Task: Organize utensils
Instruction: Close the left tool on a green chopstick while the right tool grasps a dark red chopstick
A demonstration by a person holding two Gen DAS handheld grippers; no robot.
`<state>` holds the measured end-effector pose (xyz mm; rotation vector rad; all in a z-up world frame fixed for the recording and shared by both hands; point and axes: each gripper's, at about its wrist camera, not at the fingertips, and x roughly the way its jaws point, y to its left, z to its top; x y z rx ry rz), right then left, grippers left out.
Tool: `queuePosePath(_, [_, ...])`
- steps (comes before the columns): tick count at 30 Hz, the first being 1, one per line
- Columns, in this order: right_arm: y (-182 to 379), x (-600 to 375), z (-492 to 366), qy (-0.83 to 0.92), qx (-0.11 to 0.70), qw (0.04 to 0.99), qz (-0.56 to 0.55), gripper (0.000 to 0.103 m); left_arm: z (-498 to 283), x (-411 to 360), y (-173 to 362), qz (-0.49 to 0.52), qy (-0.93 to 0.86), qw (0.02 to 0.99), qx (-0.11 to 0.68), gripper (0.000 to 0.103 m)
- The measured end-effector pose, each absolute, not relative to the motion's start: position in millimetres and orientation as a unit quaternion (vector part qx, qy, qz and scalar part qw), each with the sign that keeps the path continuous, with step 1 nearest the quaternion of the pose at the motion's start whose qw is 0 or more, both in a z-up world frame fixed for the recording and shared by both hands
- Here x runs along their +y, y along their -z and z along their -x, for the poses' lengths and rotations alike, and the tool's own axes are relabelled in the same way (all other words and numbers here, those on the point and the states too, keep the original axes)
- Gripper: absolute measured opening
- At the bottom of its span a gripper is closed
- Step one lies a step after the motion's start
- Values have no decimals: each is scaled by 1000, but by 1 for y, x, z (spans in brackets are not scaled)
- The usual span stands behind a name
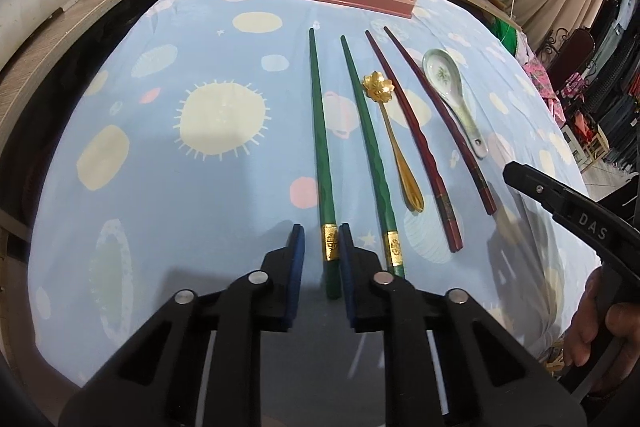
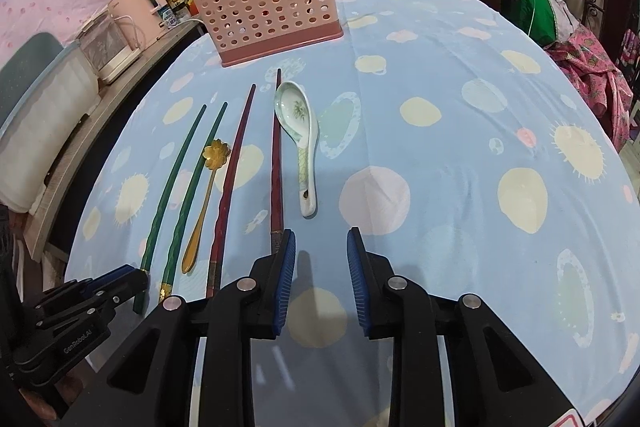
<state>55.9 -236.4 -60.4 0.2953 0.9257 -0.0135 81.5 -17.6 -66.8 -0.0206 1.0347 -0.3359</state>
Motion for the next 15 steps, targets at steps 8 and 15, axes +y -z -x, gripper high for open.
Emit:
queuePosePath(8, [61,-236,-60,5,445,884,-140,20,-82,-18,69,13,167,853,493,8])
queuePosePath(15, [59,-233,-76,4,438,889,-134,17,-82,-16,70,22,169,852,494,7])
